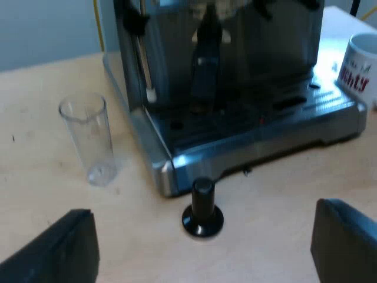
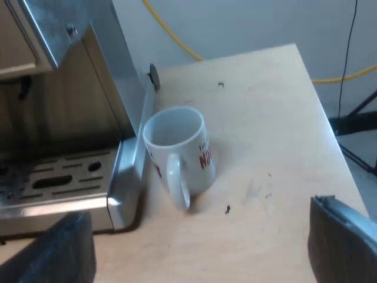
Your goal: Place mug into machine
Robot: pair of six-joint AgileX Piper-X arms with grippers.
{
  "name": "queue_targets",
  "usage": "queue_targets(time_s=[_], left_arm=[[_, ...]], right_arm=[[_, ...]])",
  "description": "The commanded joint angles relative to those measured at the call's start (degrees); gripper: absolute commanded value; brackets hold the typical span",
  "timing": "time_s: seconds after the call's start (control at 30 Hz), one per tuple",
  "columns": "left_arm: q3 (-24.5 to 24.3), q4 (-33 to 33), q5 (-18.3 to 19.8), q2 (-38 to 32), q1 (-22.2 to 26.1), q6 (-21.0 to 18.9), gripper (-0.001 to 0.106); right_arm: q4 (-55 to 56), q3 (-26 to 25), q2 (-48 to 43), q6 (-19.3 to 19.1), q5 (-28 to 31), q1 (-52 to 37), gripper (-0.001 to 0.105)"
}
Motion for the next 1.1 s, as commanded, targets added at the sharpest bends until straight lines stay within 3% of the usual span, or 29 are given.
queue_targets(time_s=[0.03,0.2,0.3,0.43,0.73,1.1], left_arm=[[-2.0,-1.0,0.4,-3.0,-0.2,-0.5,0.102],[-5.5,-1.0,3.1,3.8,-0.2,1.0,0.102],[-7.1,-1.0,6.1,7.5,-0.2,0.9,0.102],[-8.7,-2.0,7.1,11.7,-0.3,0.9,0.102],[-10.8,-7.6,7.2,21.8,-8.5,0.9,0.102],[-11.2,-20.5,7.2,37.1,-17.8,0.9,0.102]], right_arm=[[-0.6,-1.7,1.5,-1.0,0.0,-0.3,0.102],[-0.4,-4.7,6.0,-3.7,-1.0,-0.3,0.102],[0.0,-6.8,8.9,-4.0,-2.7,-0.3,0.102],[0.0,-8.9,12.5,-4.0,-4.2,-0.3,0.102],[0.0,-9.9,22.2,-5.7,-8.1,-0.3,0.102],[-3.2,-9.9,32.1,-6.1,-8.2,-0.3,0.102]])
